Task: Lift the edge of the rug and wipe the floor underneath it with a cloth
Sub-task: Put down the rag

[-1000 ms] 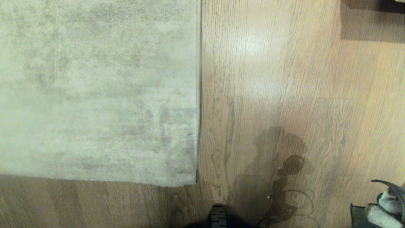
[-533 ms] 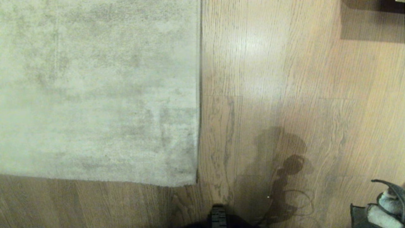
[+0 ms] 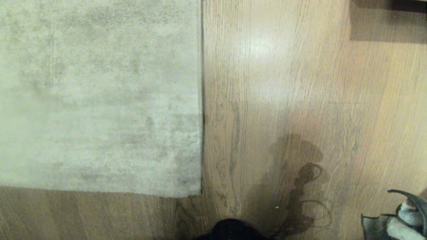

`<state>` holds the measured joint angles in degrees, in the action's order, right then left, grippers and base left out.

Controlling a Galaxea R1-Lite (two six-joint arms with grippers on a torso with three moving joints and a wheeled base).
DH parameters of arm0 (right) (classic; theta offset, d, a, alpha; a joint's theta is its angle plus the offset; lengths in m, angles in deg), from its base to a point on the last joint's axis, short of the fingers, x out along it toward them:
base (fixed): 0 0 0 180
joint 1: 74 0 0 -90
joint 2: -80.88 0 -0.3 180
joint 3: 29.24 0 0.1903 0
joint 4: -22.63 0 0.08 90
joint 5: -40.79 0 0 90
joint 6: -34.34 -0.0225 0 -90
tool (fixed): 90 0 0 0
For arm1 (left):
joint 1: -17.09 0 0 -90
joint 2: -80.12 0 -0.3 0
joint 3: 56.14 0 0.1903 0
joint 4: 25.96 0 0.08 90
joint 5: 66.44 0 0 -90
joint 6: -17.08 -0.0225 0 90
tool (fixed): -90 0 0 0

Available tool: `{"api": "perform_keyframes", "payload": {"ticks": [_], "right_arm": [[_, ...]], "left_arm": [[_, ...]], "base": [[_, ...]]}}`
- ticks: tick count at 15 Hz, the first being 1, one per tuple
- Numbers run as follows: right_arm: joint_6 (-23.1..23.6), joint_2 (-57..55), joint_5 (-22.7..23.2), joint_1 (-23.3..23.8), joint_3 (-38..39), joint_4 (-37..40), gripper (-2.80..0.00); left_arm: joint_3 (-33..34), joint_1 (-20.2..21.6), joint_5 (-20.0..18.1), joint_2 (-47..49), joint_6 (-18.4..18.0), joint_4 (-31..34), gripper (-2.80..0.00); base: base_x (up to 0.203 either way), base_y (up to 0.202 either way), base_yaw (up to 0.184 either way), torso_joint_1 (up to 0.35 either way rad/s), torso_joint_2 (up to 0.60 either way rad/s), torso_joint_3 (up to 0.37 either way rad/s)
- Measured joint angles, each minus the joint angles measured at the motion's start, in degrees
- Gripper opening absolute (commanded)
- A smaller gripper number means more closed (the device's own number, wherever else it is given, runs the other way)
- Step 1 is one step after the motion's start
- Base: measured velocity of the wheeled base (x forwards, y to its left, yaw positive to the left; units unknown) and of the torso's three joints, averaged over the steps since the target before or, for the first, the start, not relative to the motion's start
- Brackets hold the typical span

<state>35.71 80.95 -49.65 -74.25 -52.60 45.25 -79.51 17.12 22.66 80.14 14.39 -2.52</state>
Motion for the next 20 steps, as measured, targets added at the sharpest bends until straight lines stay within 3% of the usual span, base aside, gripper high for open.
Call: {"api": "perform_keyframes", "payload": {"ticks": [11, 20], "right_arm": [[0.01, 0.00, -0.02, 0.02, 0.00, 0.00, -2.80], [0.01, 0.00, -0.02, 0.04, 0.00, 0.00, -2.80]], "left_arm": [[0.00, -0.02, 0.11, 0.00, 0.05, 0.02, -2.80], [0.00, -0.02, 0.11, 0.00, 0.06, 0.00, -2.80]], "base": [[0.000, -0.182, -0.001, 0.003, 0.00, 0.001], [0.000, 0.000, 0.000, 0.000, 0.00, 0.000]]}}
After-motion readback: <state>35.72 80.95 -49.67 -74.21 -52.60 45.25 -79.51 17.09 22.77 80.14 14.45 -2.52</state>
